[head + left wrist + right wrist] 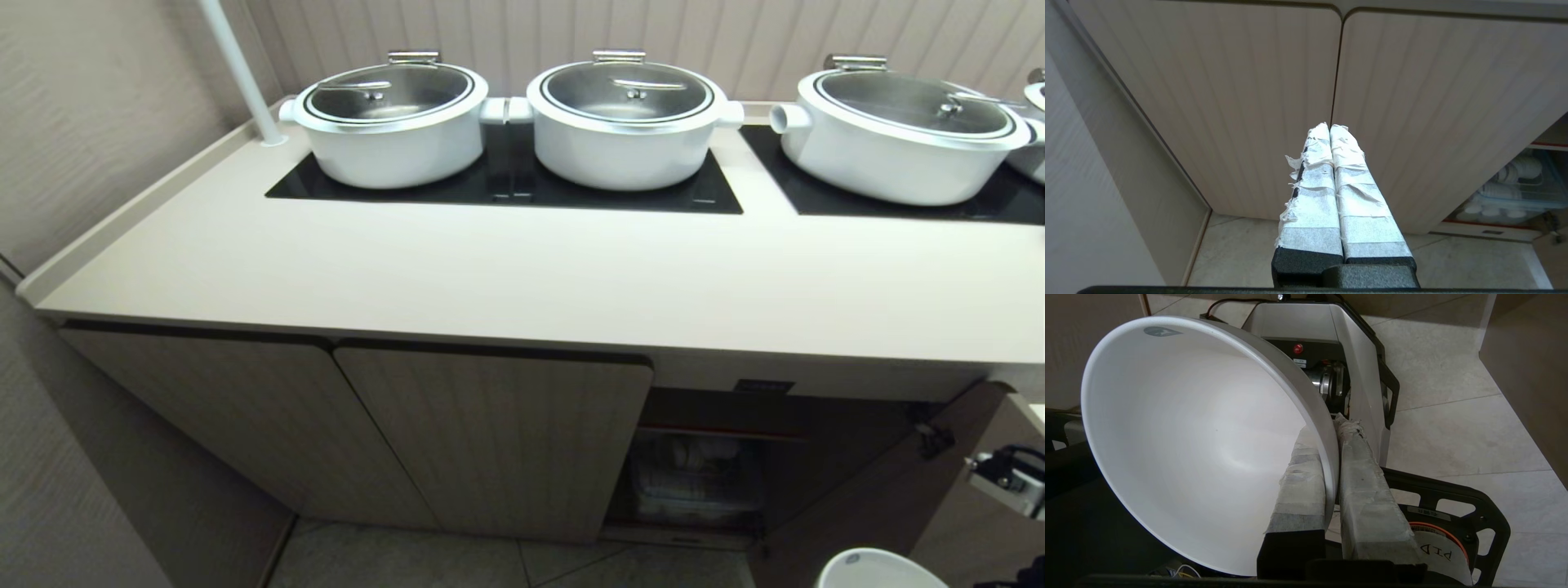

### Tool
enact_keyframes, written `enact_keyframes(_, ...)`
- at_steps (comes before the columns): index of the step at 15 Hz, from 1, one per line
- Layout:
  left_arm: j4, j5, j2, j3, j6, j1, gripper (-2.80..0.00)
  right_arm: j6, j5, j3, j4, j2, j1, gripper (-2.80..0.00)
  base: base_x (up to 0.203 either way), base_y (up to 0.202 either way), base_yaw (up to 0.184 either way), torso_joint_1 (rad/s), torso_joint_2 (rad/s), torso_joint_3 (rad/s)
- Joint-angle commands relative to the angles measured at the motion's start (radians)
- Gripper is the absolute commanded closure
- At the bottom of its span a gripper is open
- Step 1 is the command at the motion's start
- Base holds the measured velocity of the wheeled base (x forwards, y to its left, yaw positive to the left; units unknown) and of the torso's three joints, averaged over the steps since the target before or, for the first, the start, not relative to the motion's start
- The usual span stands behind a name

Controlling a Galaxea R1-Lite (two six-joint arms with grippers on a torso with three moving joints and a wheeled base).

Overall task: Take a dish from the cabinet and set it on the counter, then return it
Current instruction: Put it back into the cabinet

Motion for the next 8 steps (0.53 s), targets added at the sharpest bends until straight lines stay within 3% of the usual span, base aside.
enact_keyframes(1,0.0,0.0,0.0,0.0,-0.001,0.0,0.0,0.001,0.002,0.003,0.005,-0.004,0.001,0.0,0.0,0.0,0.0,-0.16,0.36,0.191)
enact_keyframes(8,0.0,-0.001,0.0,-0.001,-0.001,0.0,0.0,0.003,-0.001,0.001,0.005,-0.004,0.001,0.0,0.0,0.0,0.0,-0.198,0.45,0.244)
